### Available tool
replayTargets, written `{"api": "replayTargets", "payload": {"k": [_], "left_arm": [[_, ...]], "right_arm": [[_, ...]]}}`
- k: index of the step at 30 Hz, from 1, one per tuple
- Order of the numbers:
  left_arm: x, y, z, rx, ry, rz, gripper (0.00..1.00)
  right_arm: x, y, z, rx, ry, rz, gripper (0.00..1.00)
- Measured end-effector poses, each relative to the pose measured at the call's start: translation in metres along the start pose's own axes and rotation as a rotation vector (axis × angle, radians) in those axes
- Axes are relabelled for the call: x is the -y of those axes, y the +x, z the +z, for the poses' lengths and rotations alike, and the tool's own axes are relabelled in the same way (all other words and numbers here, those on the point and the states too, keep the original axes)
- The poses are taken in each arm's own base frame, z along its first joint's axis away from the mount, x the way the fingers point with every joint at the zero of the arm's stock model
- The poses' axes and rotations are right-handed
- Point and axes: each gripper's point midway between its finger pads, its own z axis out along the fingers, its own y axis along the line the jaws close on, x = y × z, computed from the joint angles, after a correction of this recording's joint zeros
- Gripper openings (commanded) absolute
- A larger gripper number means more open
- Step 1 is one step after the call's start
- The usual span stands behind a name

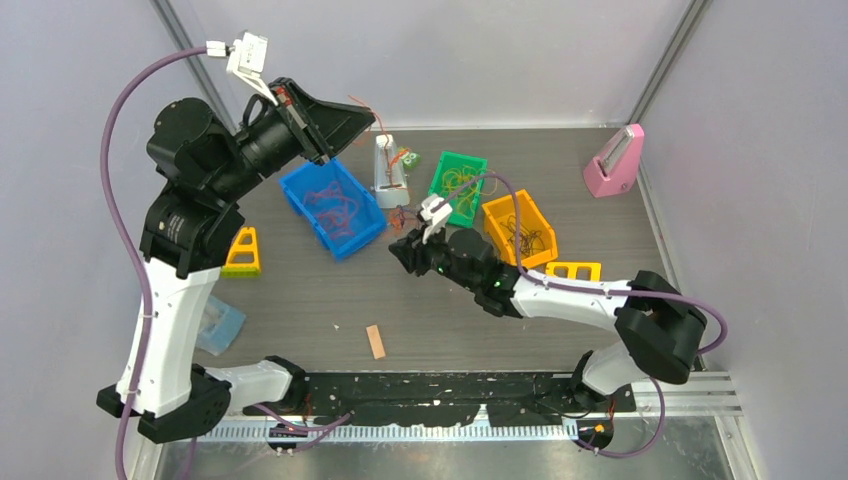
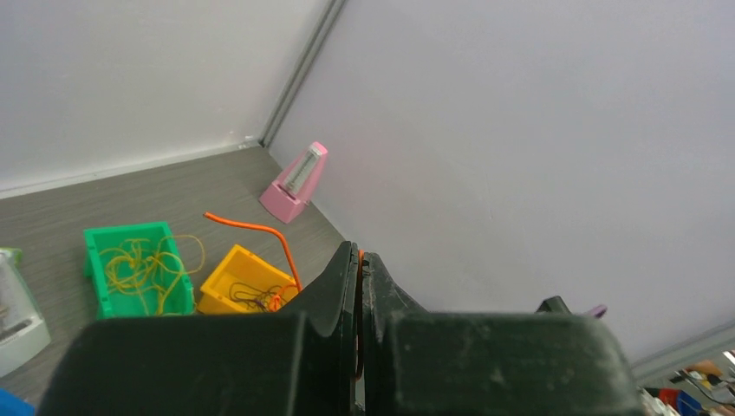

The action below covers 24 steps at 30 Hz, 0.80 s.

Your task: Untangle the cables

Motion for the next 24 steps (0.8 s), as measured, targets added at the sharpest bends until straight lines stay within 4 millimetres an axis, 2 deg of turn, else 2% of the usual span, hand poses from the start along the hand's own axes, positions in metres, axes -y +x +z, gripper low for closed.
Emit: {"api": "replayTargets", "payload": {"k": [1,3,9,13,15,18,24], "left_arm": [[-0.003,-0.001,0.000,0.002,-0.010,0.004,0.00],[-0.008,-0.006,0.000,0.013,-0.030,0.013,0.00],[-0.021,-0.032,-0.004,0.077,-0.087,0.042,0.00],[-0.039,-0.053,-0.010,0.126,-0.150,0.064,0.00],[-0.053,-0.059,-0.015,0.142,-0.199,0.065,0.00],[-0.088,-0.068,-0.028,0.184,-0.315,0.064,0.00],[-0.172,-0.057,-0.065,0.223,-0.583,0.007,0.00]], "right_arm": [[0.002,0.008,-0.004,-0.014,0.001,0.000,0.17],[0.006,0.024,-0.015,-0.044,0.004,0.001,0.07],[0.019,0.065,-0.054,-0.116,0.029,0.025,0.05],[0.030,0.076,-0.079,-0.124,0.071,0.047,0.05],[0.037,0.079,-0.090,-0.125,0.113,0.065,0.05],[0.053,0.081,-0.110,-0.124,0.203,0.111,0.05],[0.086,0.080,-0.159,-0.079,0.394,0.252,0.05]]}}
